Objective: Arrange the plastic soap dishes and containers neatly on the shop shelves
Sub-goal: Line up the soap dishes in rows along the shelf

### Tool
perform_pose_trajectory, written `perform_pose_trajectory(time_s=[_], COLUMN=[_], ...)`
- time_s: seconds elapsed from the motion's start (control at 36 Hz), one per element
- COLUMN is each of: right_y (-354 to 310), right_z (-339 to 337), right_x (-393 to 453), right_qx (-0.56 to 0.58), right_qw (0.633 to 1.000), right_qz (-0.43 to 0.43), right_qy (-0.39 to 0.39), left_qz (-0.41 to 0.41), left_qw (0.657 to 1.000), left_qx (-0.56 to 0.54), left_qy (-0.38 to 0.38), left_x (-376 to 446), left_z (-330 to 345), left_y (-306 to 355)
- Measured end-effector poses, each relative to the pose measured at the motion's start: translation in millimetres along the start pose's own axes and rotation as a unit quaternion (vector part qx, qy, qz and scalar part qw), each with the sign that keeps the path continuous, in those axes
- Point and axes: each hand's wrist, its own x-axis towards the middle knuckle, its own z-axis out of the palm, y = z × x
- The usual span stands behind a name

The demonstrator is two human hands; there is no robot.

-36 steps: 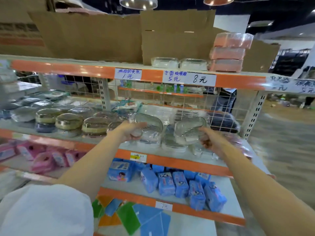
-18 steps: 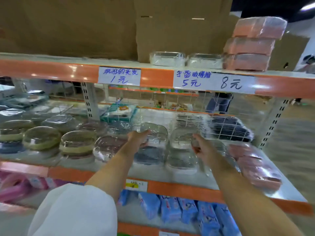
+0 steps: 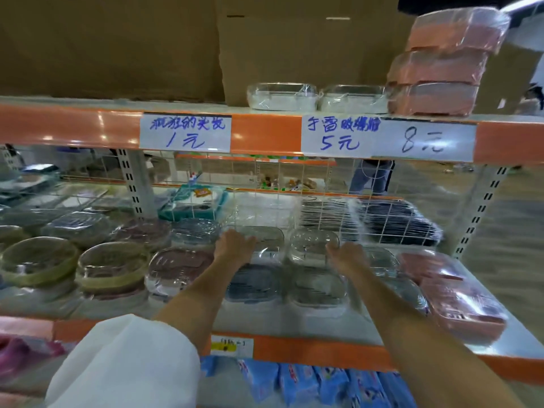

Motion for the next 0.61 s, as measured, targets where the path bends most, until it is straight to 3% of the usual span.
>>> perform_pose_trajectory(time_s=[0.22,0.42,0.53,0.61], right_y=[2,3,-7,-14], right_z=[-27,-66,-88,-110], right_x=[-24,-85,-131,-165], right_qx=[-0.093,-0.147,-0.205,-0.221], right_qw=[0.993,0.956,0.932,0.914], right_qz=[-0.074,-0.21,-0.237,-0.279], right_qy=[-0.019,-0.145,-0.18,-0.195], left_qz=[0.157,0.257,0.286,0.301], left_qw=[0.961,0.924,0.895,0.895], left_qx=[0.226,0.25,0.295,0.285], left_qy=[-0.011,-0.133,-0.172,-0.166], left_x=[-44,-120,-164,-188], left_z=[-29,-50,-60,-73], left_y=[18,28,37,42])
